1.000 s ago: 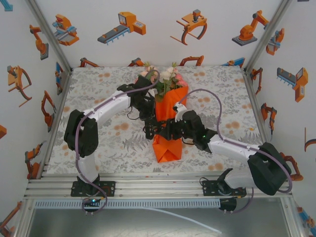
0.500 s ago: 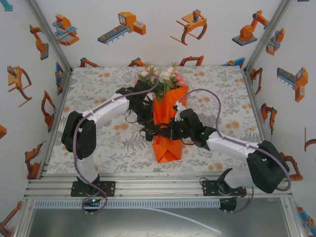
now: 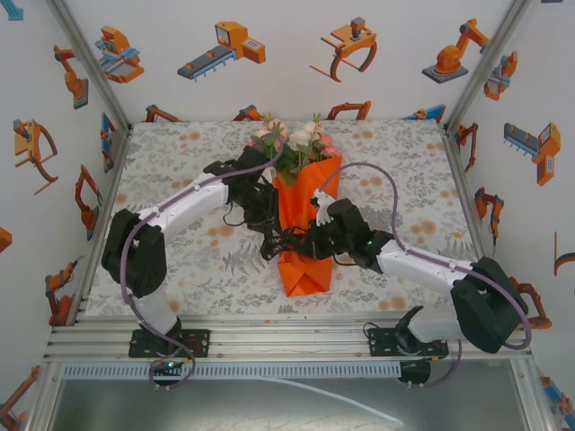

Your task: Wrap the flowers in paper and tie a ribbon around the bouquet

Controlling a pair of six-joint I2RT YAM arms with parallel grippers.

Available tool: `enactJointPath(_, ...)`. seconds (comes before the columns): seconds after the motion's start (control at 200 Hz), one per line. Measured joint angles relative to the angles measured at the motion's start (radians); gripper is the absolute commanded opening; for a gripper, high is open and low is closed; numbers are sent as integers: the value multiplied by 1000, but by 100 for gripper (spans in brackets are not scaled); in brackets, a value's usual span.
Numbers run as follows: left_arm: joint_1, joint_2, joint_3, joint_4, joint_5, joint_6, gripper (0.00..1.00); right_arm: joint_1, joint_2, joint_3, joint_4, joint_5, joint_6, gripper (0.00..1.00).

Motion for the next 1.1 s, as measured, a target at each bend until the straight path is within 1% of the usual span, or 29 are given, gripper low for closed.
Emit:
enactJointPath(0.11,-7,-57,27,16,4,42,42,0,-14,-1,3,-10,-16,0)
enactJointPath(0.255,-51,-74,69,63,62,121,35,0,-27,-16,24,-25,-24,0)
enactJointPath(0.315,-75,-52,92,80,90,147,33,0,-27,-24,34,-26,-24,0)
enactJointPath(0.39,-101,-10,114,108,121,172,32,0,-29,-33,40,-26,-24,0)
enactJointPath(0.486,-114,60,127,135,145,183,32,0,-31,-40,44,-26,-24,0)
enactJointPath(0.521,-114,88,131,137,149,188,34,0,-32,-40,45,-26,-24,0)
enactJointPath(0.646,-114,172,151,103,130,221,45,0,-40,-40,47,-26,-24,0)
enactJointPath(0.716,-114,192,153,66,101,248,48,0,-43,-42,53,-27,-24,0)
enactJointPath(0.811,-114,198,154,18,66,286,47,0,-46,-48,60,-27,-24,0)
enactJointPath(0.886,-114,202,160,-13,50,310,45,0,-46,-54,61,-27,-24,0)
enactJointPath(1.101,-114,224,187,-60,49,353,40,0,-47,-58,61,-26,-24,0)
